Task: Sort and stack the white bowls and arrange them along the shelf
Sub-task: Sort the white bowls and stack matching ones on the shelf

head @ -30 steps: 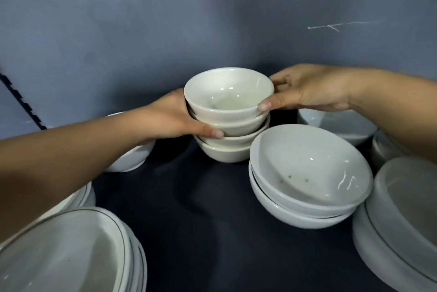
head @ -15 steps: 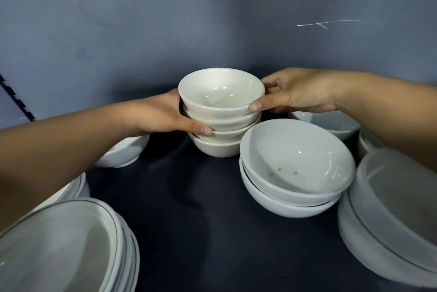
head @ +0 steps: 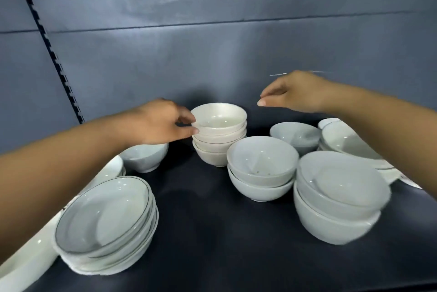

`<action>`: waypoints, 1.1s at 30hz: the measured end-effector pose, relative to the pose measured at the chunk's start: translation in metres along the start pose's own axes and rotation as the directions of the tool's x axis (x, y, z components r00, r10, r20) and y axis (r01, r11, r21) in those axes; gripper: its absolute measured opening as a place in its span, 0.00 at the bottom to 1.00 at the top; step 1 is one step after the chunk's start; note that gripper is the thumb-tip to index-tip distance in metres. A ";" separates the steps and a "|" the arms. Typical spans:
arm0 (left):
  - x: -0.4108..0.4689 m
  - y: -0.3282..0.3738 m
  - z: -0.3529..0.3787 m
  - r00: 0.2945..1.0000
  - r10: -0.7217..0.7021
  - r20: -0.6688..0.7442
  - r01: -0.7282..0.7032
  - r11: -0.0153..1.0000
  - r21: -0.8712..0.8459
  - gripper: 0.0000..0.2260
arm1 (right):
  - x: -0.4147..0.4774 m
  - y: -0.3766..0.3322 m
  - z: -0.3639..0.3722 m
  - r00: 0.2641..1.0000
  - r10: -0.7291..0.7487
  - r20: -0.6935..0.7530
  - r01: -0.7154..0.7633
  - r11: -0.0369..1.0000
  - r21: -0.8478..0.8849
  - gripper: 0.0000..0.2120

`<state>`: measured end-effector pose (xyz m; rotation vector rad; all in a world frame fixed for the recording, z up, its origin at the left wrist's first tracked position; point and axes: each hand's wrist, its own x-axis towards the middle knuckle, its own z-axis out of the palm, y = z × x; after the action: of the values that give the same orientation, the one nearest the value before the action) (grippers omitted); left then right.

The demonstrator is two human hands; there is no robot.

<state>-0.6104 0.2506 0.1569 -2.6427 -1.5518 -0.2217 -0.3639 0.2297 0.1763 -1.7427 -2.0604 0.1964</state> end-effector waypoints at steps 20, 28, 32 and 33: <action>-0.178 0.182 0.078 0.811 0.278 -0.514 -0.509 0.770 -0.385 0.19 | -0.349 0.029 0.031 0.861 0.074 -0.503 -0.247 0.925 -0.288 0.14; -0.180 0.238 0.126 0.874 0.272 -0.403 -0.446 0.777 -0.444 0.22 | -0.402 0.094 0.050 0.927 0.069 -0.368 -0.197 0.925 -0.324 0.13; -0.165 0.268 0.133 0.897 0.159 -0.412 -0.354 0.816 -0.457 0.19 | -0.401 0.135 0.035 0.928 0.059 -0.368 -0.170 0.946 -0.277 0.11; -0.159 0.276 0.134 0.907 0.109 -0.407 -0.312 0.824 -0.474 0.15 | -0.398 0.145 0.029 0.928 0.057 -0.368 -0.164 0.949 -0.268 0.11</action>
<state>-0.4339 -0.0036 0.0028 -2.8890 -1.1789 -1.2138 -0.1983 -0.1213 0.0027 -1.9025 -1.7920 -0.3907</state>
